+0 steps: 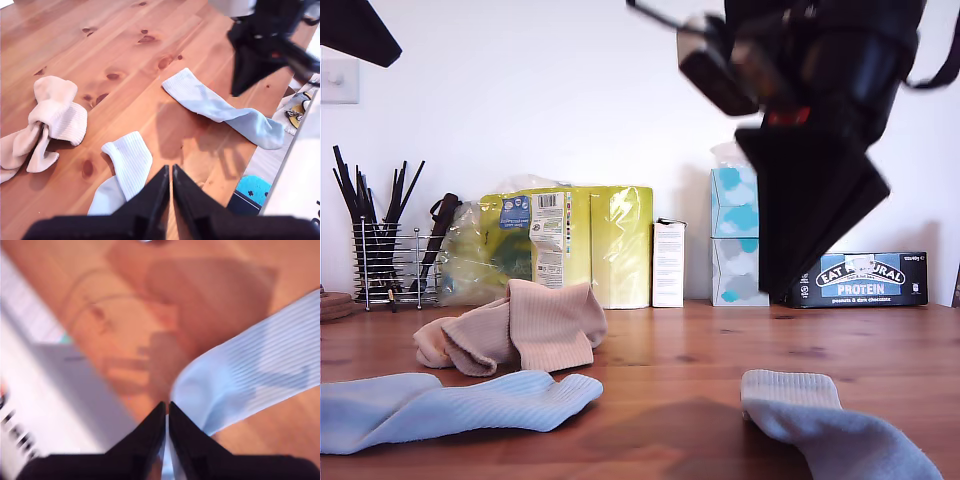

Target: Pair up the socks based on colour and pattern, by placing each sock on top of its pair

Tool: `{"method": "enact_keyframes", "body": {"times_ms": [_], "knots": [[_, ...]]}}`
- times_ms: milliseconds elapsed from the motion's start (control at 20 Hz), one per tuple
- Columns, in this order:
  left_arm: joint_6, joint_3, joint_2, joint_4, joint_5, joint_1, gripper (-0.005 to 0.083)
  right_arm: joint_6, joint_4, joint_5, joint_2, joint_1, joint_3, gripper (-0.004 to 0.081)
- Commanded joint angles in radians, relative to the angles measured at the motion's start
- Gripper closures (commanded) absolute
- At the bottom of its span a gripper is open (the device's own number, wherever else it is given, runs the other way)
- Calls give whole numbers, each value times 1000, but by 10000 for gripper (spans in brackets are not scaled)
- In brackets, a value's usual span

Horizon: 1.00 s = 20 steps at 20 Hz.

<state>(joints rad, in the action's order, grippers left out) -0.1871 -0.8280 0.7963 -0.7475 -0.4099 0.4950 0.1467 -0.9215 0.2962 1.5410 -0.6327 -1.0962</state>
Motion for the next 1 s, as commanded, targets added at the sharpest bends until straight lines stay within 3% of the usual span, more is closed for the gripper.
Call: {"method": "enact_keyframes", "body": {"times_ms": [0, 350, 700, 950], "knots": [[-4, 8, 10, 10, -1, 2, 797, -18, 58, -25, 39, 23, 24, 783], [-17, 8, 21, 17, 0, 2, 797, -18, 225, -86, 190, 129, 23, 783], [-22, 8, 23, 72, 0, 0, 797, -4, 272, -87, 311, 137, 23, 783], [-23, 8, 23, 76, 0, 0, 797, 27, 383, -95, 351, 138, 20, 783]]}}
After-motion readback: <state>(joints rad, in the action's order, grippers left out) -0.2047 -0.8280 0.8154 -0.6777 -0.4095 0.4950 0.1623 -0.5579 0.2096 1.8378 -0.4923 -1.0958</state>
